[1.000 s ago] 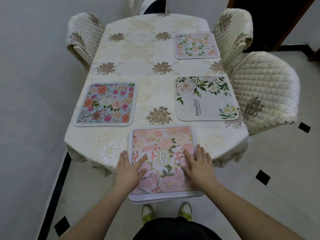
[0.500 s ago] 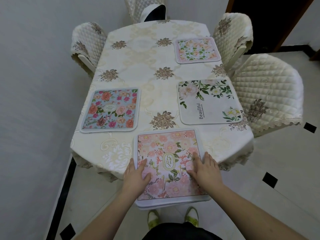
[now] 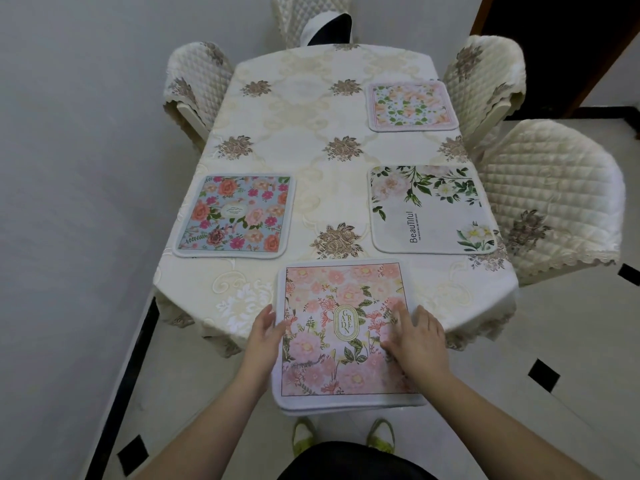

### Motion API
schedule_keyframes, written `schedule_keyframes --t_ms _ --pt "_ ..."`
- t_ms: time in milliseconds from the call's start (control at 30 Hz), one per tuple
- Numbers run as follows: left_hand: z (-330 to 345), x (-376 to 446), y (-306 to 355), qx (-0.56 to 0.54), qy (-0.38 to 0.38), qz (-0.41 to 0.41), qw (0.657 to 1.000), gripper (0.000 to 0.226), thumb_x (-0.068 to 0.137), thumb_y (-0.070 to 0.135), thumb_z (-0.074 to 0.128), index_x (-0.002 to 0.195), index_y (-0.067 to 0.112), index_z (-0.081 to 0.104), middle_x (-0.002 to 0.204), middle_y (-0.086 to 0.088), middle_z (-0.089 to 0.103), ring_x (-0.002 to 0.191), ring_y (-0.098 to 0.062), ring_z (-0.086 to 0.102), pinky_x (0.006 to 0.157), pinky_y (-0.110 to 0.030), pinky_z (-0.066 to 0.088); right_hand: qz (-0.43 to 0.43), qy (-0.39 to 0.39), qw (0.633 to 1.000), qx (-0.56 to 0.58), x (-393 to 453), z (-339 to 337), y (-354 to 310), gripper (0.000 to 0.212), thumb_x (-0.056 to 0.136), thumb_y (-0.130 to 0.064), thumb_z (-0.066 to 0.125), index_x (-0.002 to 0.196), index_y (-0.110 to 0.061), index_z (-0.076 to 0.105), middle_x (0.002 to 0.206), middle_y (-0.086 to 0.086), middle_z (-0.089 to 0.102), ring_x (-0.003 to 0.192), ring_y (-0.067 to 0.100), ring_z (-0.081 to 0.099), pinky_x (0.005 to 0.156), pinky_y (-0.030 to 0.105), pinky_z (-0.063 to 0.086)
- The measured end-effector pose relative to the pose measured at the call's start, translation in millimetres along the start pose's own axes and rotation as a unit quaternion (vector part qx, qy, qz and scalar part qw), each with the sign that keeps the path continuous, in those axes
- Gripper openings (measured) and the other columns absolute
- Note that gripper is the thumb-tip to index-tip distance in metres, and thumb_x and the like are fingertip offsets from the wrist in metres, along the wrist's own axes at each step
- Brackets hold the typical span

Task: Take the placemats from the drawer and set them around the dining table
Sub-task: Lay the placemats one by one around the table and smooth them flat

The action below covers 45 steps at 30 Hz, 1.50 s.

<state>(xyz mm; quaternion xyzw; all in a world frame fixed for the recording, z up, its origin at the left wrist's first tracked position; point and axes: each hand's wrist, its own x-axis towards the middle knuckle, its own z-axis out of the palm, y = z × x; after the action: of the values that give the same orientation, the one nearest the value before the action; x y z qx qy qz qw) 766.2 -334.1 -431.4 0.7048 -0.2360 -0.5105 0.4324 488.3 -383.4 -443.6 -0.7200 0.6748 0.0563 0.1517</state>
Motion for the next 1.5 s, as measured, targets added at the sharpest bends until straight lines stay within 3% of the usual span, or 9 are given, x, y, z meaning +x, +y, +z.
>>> schedule_keyframes --t_ms 67,267,400,567,733,933,1167,1300,1500 --pt "-6 4 -3 -0.039 -0.005 -0.022 0.999 0.056 0.096 0.024 0.060 0.147 0.026 0.035 0.142 0.002 0.050 0.121 -0.021 0.057 0.098 -0.046 0.049 -0.002 0.012 0.998 0.057 -1 -3 0 0.090 0.085 -0.051 0.066 0.154 -0.021 0.017 0.152 0.021 0.031 0.141 0.035 0.031 0.116 0.042 0.024" --pt "-13 8 -4 -0.052 -0.015 -0.031 0.998 0.058 0.097 0.018 0.059 0.149 0.024 0.033 0.139 0.003 0.053 0.114 -0.016 0.060 0.074 -0.031 0.051 0.039 0.048 0.935 0.349 1 -25 5 0.075 0.091 -0.017 0.064 0.153 -0.017 0.021 0.142 0.006 0.041 0.122 0.023 0.049 0.098 0.037 0.043" --pt "-11 10 -7 -0.061 -0.014 -0.032 0.998 0.056 0.099 0.010 0.054 0.149 0.021 0.033 0.145 -0.003 0.047 0.125 -0.023 0.053 0.092 -0.038 0.049 0.077 -0.041 0.892 0.443 4 -26 17 0.067 0.094 -0.019 0.061 0.151 -0.034 0.028 0.140 0.004 0.054 0.115 0.022 0.058 0.099 0.042 0.049" --pt "-10 12 -5 -0.071 -0.008 -0.027 0.997 0.056 0.098 0.008 0.055 0.148 0.020 0.035 0.150 -0.006 0.039 0.136 -0.023 0.041 0.110 -0.045 0.038 0.062 -0.075 0.887 0.451 -3 -25 15 0.085 0.096 -0.023 0.060 0.155 -0.036 0.001 0.150 0.000 0.039 0.132 0.027 0.046 0.110 0.046 0.039" --pt "-10 9 2 -0.066 0.006 -0.004 0.998 0.057 0.094 0.004 0.060 0.145 0.020 0.039 0.129 -0.004 0.056 0.118 -0.023 0.057 0.096 -0.042 0.050 0.080 -0.058 0.854 0.512 -3 -21 17 0.073 0.095 -0.014 0.060 0.152 -0.036 0.020 0.140 0.002 0.053 0.114 0.021 0.060 0.099 0.046 0.050" --pt "-11 3 8 0.147 -0.080 0.049 0.985 0.044 0.091 0.015 0.067 0.129 0.031 0.054 0.117 0.008 0.069 0.104 -0.012 0.068 0.088 -0.035 0.057 0.147 -0.073 0.778 0.607 -5 -22 21 0.076 0.096 -0.010 0.060 0.151 -0.040 0.019 0.124 0.007 0.061 0.093 0.024 0.070 0.068 0.035 0.061" --pt "-1 -10 5 0.200 -0.049 0.062 0.977 0.064 0.090 0.025 0.069 0.143 0.029 0.034 0.126 0.008 0.060 0.110 -0.014 0.062 0.092 -0.035 0.052 0.086 -0.065 0.811 0.575 -9 -37 22 0.064 0.095 -0.013 0.060 0.144 -0.044 0.032 0.125 -0.001 0.065 0.100 0.019 0.070 0.086 0.046 0.058" --pt "0 -17 14 0.156 -0.049 0.036 0.986 0.075 0.089 0.019 0.072 0.148 0.033 0.029 0.122 -0.003 0.066 0.093 -0.014 0.071 0.071 -0.024 0.057 0.020 -0.059 0.839 0.541 -10 -57 29 0.064 0.095 -0.014 0.060 0.147 -0.040 0.032 0.128 -0.011 0.060 0.106 0.009 0.064 0.087 0.034 0.055" --pt "0 -30 43 0.129 -0.042 0.022 0.990 0.071 0.090 0.024 0.070 0.148 0.036 0.032 0.105 -0.002 0.074 0.081 -0.016 0.075 0.066 -0.032 0.059 -0.019 -0.064 0.834 0.547 -3 -87 37 0.062 0.095 -0.014 0.061 0.141 -0.046 0.036 0.117 -0.018 0.065 0.092 0.003 0.070 0.071 0.022 0.057"
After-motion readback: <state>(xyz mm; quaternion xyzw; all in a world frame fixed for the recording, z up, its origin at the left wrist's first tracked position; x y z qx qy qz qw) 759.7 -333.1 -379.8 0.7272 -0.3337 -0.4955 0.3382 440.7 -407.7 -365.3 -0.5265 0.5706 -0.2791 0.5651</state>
